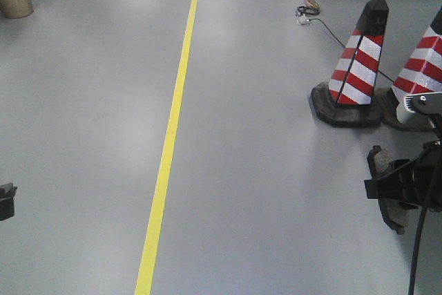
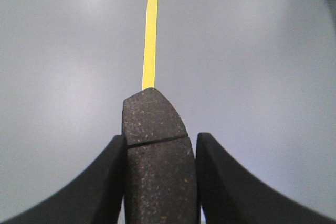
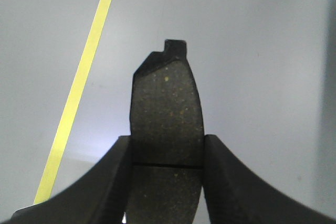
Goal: Move and align brake pads A on conveyor
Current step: 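Drive forward past the traffic cones toward the black conveyor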
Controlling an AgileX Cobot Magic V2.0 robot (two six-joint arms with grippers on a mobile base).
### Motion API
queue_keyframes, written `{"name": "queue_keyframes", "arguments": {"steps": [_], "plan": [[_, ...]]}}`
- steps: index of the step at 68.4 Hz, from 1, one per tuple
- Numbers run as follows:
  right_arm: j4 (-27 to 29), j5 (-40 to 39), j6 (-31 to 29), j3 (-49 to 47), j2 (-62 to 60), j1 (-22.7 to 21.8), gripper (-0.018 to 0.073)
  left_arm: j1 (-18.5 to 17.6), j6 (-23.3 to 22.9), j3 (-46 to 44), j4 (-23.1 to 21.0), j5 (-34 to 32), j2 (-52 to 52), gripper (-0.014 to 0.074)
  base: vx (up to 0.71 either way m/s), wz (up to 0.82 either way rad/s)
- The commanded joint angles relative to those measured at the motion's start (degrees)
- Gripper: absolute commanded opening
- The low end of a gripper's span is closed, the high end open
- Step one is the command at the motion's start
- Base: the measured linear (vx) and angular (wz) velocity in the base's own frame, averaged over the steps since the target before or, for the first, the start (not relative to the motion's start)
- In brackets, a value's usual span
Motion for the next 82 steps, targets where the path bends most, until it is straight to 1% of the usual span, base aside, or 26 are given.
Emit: {"name": "queue_keyframes", "arguments": {"steps": [1, 38, 82], "plan": [[0.13, -3.38, -0.66, -1.70, -1.31, -0.06, -0.0010, -0.23, -0.03, -1.62, -0.64, -4.46, -0.68, 0.0177, 0.67, -0.01], [0.13, -3.38, -0.66, -1.70, -1.31, -0.06, -0.0010, -0.23, -0.03, -1.62, -0.64, -4.45, -0.68, 0.0177, 0.66, -0.02], [0.13, -3.38, -0.66, -1.70, -1.31, -0.06, -0.0010, -0.23, -0.03, -1.62, -0.64, -4.45, -0.57, 0.0177, 0.60, -0.12]]}}
